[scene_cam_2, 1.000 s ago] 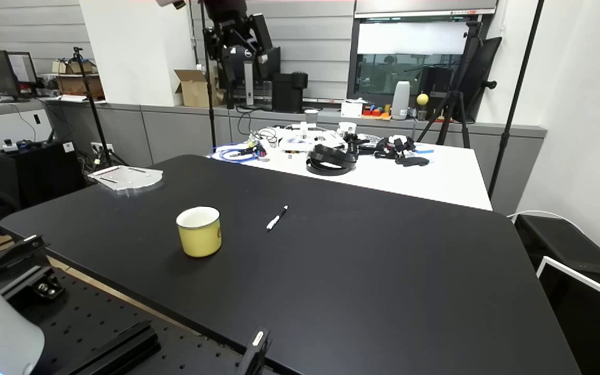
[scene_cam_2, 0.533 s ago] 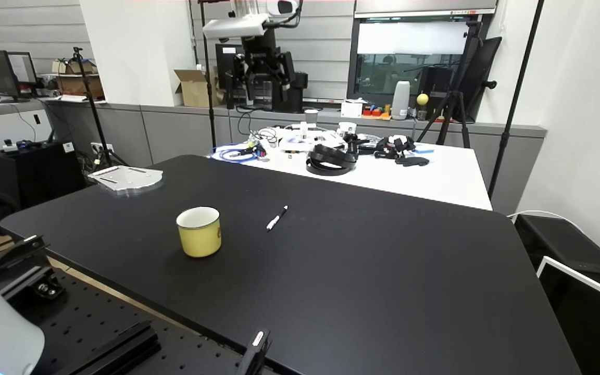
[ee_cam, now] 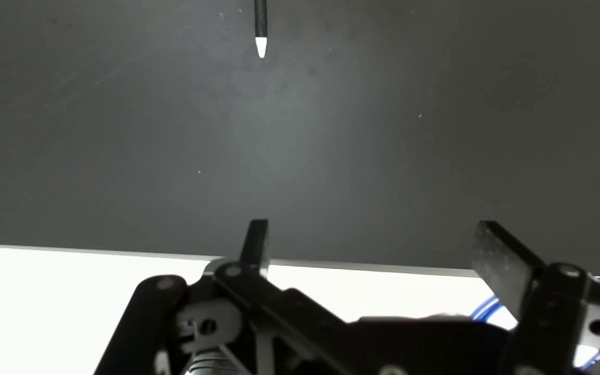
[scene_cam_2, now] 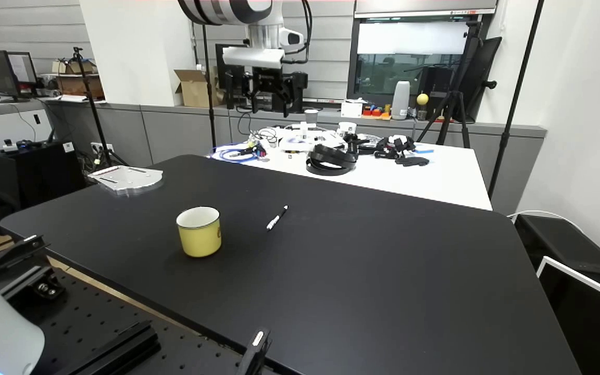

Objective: Pick the pen on the table and put it in the cup

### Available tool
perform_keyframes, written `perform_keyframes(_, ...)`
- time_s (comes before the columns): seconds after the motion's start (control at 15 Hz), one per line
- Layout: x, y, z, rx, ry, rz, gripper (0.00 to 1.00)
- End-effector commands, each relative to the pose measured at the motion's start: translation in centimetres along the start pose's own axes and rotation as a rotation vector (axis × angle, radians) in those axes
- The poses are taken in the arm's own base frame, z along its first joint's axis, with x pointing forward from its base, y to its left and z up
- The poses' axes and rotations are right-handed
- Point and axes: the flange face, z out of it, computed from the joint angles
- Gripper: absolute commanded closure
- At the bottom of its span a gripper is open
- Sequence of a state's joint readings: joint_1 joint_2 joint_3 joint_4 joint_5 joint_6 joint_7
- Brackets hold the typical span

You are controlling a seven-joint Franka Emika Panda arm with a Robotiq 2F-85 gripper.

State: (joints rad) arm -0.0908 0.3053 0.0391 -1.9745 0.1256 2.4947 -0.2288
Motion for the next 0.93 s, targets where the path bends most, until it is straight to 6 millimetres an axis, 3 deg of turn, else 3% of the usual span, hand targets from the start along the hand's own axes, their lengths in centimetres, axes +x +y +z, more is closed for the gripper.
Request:
perform_keyframes(0.0,0.5,-0.5,2.3,0.036,0.008,-0.030,0.00)
perform_keyframes(0.87,-6.8,4.4,13.6,-0.032,-0.167,0.050,0.00)
